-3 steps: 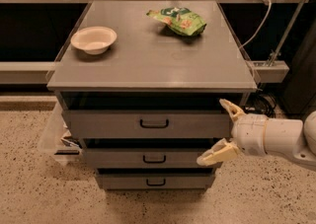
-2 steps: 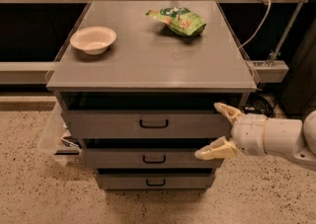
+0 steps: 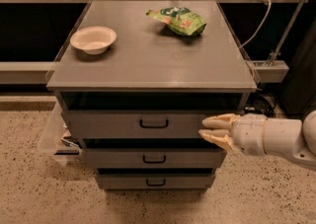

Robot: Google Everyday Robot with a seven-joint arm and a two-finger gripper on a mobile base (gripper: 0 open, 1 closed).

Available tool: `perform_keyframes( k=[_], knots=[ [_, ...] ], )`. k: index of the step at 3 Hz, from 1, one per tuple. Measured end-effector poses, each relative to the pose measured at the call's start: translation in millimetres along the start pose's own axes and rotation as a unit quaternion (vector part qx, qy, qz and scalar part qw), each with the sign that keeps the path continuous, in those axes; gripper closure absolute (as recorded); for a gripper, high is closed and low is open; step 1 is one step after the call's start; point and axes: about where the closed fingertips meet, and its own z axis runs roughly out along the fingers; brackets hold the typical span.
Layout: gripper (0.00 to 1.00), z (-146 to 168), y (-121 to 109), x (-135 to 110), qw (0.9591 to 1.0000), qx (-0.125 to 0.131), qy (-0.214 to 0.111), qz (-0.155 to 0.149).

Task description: Open top drawer

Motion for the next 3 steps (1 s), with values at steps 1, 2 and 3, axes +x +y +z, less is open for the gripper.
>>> perform_keyframes(
  k=[1,2,3],
  knots=[
    [0.88,19.9,-13.7,5.9,1.0,-0.002,0.001,-0.009],
    [1.0,51.6,-33.1,15.0,0.9998,-0.007,0.005,-0.019],
    [0.81,58.0,-32.7,13.1,0.9997,-0.012,0.004,-0.022]
  ],
)
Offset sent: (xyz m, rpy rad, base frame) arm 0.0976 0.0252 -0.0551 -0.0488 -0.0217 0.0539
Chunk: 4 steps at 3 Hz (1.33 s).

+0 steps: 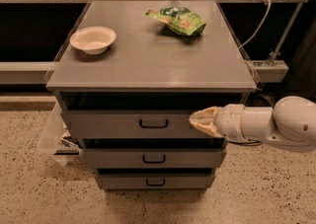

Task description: Open top drawer

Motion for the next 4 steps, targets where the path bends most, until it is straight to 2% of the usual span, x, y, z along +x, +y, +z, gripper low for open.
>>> perform_keyframes(
  k=[3,4],
  knots=[
    [0.13,0.0,0.0,0.0,1.0,0.0,0.0,0.0],
    [0.0,0.1,0.1,-0.1,1.0,0.0,0.0,0.0]
  ],
)
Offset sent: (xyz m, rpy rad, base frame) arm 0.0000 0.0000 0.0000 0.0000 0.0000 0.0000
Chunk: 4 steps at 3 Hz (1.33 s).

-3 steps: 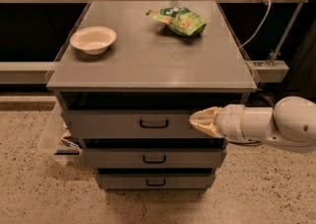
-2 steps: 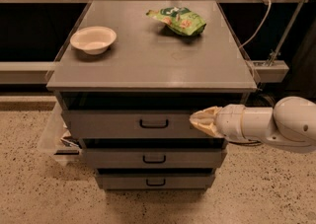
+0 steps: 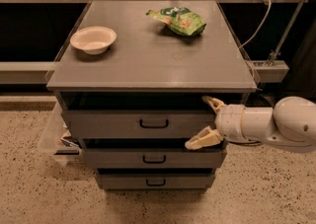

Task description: Open top drawer

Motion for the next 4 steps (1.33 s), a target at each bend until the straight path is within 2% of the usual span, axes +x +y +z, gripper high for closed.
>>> perform_keyframes(
  k=[1,3,4],
  knots=[
    [0.0,0.0,0.0,0.0,1.0,0.0,0.0,0.0],
    [0.0,32.8,3.6,24.8,0.9991,-0.025,0.028,0.02],
    [0.0,44.4,-9.9,34.6,0.9987,-0.022,0.043,0.015]
  ],
)
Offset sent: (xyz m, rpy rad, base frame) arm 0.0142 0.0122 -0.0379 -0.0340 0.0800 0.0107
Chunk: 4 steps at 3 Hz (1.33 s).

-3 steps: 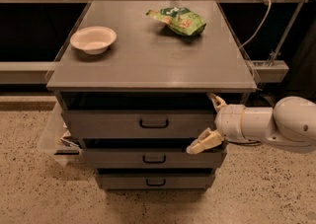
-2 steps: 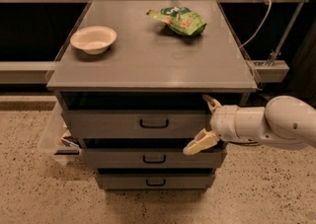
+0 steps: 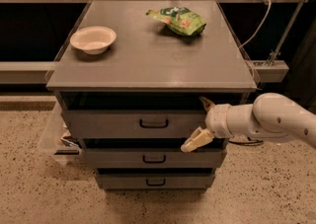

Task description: Open top drawer

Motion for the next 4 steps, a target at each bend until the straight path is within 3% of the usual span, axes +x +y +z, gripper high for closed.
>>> perform_keyframes(
  k=[1,2,3,4],
  knots=[
    [0.0,5.0,-46.0,8.0,0.9986,0.032,0.033,-0.028],
    [0.0,8.5,-40.0,9.6,0.999,0.022,0.031,-0.023],
    [0.0,13.3,-24.0,17.7,0.9993,-0.006,0.036,-0.007],
    [0.0,9.7,-25.4,12.9,0.9993,-0.006,0.036,-0.007]
  ],
)
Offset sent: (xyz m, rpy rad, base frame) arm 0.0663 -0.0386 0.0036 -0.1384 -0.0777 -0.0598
